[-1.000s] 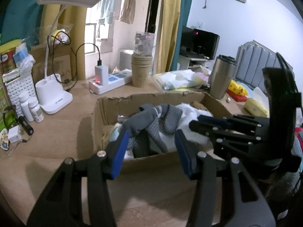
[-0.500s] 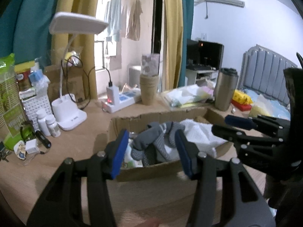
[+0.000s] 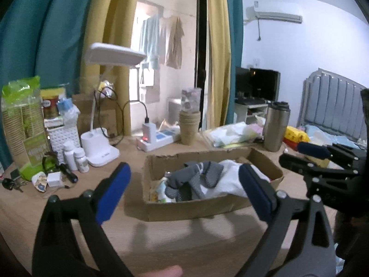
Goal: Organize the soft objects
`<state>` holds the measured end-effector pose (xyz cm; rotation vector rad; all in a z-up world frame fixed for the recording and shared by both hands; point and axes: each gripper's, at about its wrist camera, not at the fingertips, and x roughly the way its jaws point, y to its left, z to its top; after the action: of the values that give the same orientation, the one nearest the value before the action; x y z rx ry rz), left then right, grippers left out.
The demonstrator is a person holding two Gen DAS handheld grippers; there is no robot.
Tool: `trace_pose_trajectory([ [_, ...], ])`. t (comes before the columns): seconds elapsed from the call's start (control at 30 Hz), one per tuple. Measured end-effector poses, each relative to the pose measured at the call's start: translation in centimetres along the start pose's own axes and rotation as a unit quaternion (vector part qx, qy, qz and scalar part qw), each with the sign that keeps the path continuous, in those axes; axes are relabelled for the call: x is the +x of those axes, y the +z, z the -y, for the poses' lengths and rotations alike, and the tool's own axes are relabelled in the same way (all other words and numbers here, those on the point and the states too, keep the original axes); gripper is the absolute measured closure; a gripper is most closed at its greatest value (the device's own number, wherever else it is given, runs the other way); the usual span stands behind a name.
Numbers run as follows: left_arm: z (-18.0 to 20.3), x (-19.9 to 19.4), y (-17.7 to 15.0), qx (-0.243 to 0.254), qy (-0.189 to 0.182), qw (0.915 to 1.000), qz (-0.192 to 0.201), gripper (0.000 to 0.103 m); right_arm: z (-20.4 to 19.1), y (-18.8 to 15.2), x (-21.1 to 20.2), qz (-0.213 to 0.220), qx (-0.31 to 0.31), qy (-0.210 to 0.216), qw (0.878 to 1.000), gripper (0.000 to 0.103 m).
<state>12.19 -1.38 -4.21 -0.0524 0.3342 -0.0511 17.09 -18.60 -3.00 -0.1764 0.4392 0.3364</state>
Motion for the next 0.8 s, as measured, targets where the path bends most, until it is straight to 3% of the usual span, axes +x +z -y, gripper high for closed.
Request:
trace_pose_trajectory([
  [0.37,0.1,-3.2,-1.4,-0.017,-0.027,0.9994,0.014,0.007,0.0,-2.2,-2.8,0.026,0.011,-0.02,0.999,0.043],
  [0.57,0.8,-5.4,-1.6,0.005,-0.025,0.9982,0.054,0.007,0.0,-3.4,-4.7,0.039,0.018,-0.039,0.998,0.041],
  [0.8,1.4,-5.4,-1.6,0.012,-0.037,0.9983,0.044,0.007,0.5,-4.2,-4.9,0.046,0.03,-0.037,0.998,0.041],
])
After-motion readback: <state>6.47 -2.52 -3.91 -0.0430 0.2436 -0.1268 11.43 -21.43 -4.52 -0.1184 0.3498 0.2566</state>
